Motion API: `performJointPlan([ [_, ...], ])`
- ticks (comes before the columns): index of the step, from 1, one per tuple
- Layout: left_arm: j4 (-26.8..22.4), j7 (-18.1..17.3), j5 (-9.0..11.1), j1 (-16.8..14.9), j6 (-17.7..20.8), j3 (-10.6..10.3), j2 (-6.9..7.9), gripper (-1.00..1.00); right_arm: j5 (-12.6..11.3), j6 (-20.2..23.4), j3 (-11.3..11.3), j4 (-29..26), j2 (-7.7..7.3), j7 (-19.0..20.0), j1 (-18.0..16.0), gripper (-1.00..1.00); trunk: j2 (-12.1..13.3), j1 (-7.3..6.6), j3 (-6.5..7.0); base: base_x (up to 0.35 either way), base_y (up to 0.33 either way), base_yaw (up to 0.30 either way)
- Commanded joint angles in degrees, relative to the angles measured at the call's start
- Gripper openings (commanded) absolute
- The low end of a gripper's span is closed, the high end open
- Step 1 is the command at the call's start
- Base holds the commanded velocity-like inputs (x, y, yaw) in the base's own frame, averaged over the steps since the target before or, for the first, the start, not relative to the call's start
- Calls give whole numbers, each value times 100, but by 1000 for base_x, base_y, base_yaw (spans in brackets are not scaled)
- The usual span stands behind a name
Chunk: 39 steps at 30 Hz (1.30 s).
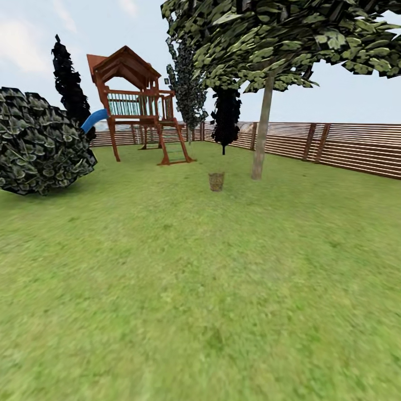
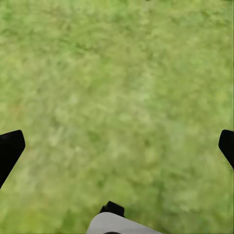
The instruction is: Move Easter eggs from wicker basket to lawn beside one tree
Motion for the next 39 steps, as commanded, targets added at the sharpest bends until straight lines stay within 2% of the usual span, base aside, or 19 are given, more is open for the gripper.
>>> performJointPlan([
  [1,2,-3,33,-5,-16,-7,-1,100,4,-17,-5,5,1,-7,-5,100,-12,6,-13,277,0,0],
  [39,11,6,26,-5,-23,-7,-1,100,-14,-17,-5,12,-6,-13,-6,100,-12,6,-13,310,0,0],
])
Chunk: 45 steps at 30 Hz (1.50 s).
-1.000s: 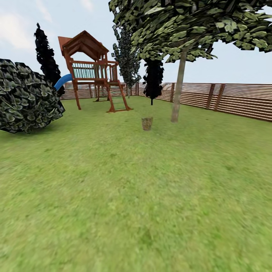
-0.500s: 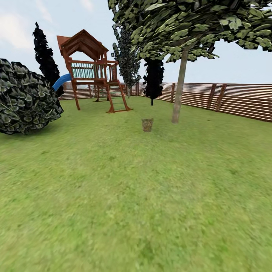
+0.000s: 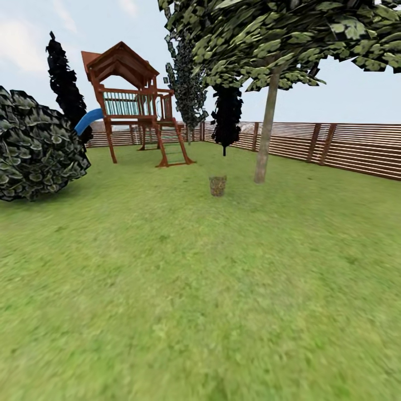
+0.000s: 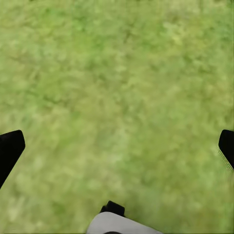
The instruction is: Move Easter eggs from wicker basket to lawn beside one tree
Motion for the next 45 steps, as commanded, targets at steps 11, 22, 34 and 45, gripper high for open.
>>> performJointPlan([
  [11,2,3,38,-4,-13,-1,5,100,11,-17,-4,15,13,-8,-4,100,-12,7,-13,332,0,0],
  [22,2,7,39,-4,-17,2,72,100,2,-17,-4,16,16,-8,-4,100,-12,7,-13,332,0,0],
  [34,-5,7,39,-4,-17,2,94,100,2,-17,-4,16,12,-8,-7,100,-12,7,-7,339,54,-13],
  [45,-5,24,47,-4,-17,10,94,100,2,-17,-4,16,18,-4,-5,100,-12,7,27,342,94,-116],
])
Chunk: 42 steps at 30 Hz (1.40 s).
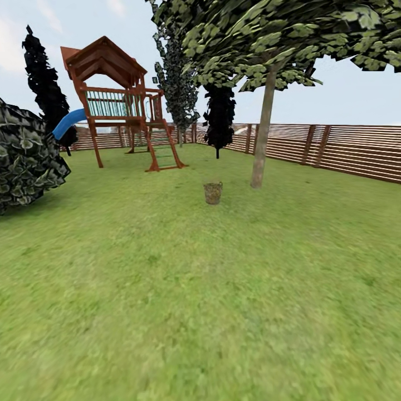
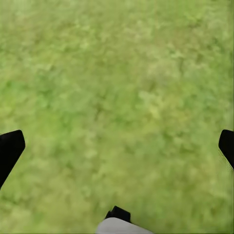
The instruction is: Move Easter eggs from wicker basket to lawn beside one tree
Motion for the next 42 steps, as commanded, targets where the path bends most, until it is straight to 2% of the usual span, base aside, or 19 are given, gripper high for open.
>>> performJointPlan([
  [1,4,1,31,-5,-16,-8,1,100,2,-17,-4,3,0,-10,-4,100,-12,7,-12,342,94,-11],
  [18,8,1,23,-5,-22,-25,-8,100,28,-17,13,3,7,-4,-4,100,-12,7,-12,342,89,-1],
  [42,9,1,31,-5,-16,-17,-6,100,28,-17,4,12,-19,-5,-5,100,-12,7,-12,342,3,0],
])
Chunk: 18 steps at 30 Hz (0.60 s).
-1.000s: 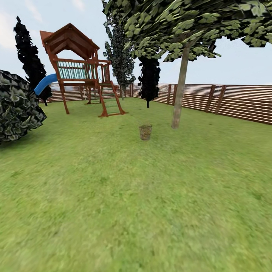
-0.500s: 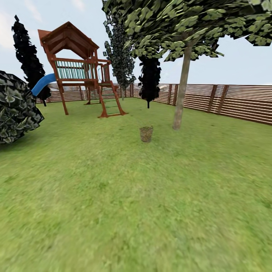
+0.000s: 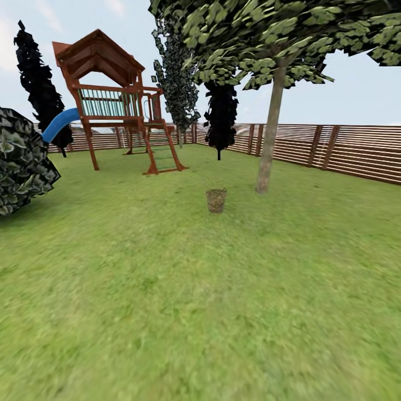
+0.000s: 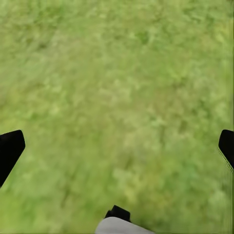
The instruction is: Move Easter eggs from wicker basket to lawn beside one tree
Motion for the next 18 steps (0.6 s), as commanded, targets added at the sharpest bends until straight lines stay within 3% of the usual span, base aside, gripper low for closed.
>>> performJointPlan([
  [1,2,1,31,-5,-16,-8,0,100,5,-16,-4,3,1,-11,-6,100,-12,7,-13,343,0,0],
  [6,2,1,31,-5,-16,-8,-2,100,3,-16,-4,3,4,-15,-6,100,-12,7,-2,342,0,-55],
  [18,2,1,31,-5,-16,-8,-2,100,-10,-16,-12,3,8,-17,-6,100,-12,7,71,343,0,-171],
])
